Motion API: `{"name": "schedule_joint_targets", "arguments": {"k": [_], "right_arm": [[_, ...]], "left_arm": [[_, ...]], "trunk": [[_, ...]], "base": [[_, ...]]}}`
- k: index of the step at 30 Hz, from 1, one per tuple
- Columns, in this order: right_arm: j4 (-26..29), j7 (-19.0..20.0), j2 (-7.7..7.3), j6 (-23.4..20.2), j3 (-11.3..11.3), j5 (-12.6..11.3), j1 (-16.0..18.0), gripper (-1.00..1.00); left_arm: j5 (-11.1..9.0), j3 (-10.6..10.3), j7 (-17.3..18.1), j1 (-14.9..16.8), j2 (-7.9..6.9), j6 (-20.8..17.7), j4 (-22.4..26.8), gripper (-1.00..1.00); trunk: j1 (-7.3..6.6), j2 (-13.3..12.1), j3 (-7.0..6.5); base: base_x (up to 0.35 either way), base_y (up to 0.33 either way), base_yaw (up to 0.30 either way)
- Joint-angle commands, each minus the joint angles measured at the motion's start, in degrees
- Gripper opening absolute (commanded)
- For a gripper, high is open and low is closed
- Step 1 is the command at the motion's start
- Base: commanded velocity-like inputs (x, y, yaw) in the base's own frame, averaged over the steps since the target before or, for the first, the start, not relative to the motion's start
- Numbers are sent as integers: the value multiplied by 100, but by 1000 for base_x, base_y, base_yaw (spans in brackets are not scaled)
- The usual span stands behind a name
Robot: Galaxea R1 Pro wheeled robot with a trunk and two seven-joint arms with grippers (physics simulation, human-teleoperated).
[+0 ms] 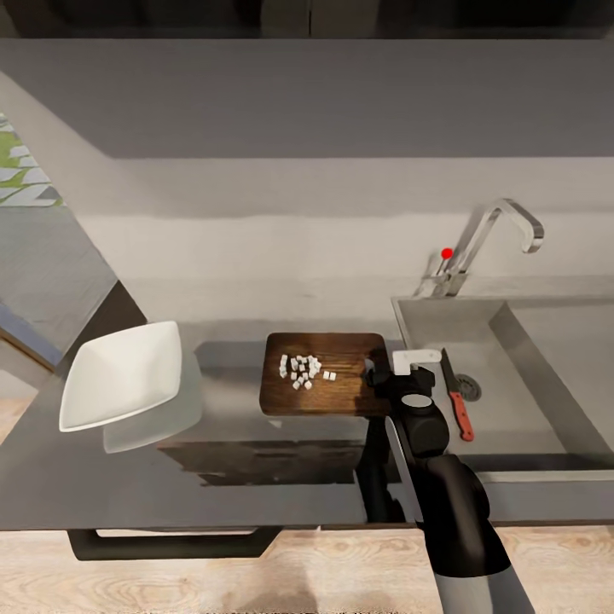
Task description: In the kitchen, take the Vidalia onion out of the sink, dice it on the chopping board with the paring knife, put the diced onion into the bowl on the countertop, then place both the paring knife and the chopping board into the sink.
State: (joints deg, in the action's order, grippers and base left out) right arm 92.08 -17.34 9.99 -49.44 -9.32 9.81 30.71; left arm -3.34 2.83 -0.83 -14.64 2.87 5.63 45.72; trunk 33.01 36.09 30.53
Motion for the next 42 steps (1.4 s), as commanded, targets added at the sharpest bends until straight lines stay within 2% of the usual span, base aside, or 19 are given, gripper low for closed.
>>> {"name": "schedule_joint_targets", "arguments": {"k": [1,12,23,24,35,42], "right_arm": [[3,-5,1,-39,-8,30,5,100],[3,-6,1,-39,-8,30,5,100],[-22,-6,1,-46,-15,21,5,100],[-23,-6,1,-47,-16,23,5,-100],[-33,-6,1,-48,-17,-95,5,-100],[-33,-6,1,-48,-17,-102,5,-100]], "left_arm": [[-35,5,-5,-3,3,6,7,100],[-35,2,-5,-3,3,6,7,100],[-35,5,-5,-3,2,7,12,100],[-35,6,-5,-3,3,7,12,100],[-35,0,-5,-3,3,8,16,100],[-35,4,-5,-3,2,9,16,100]], "trunk": [[2,6,15],[2,6,115],[2,6,125],[2,6,125],[2,6,122],[2,6,66]], "base": [[0,0,0],[0,0,0],[0,0,0],[0,0,0],[0,0,0],[0,0,0]]}}
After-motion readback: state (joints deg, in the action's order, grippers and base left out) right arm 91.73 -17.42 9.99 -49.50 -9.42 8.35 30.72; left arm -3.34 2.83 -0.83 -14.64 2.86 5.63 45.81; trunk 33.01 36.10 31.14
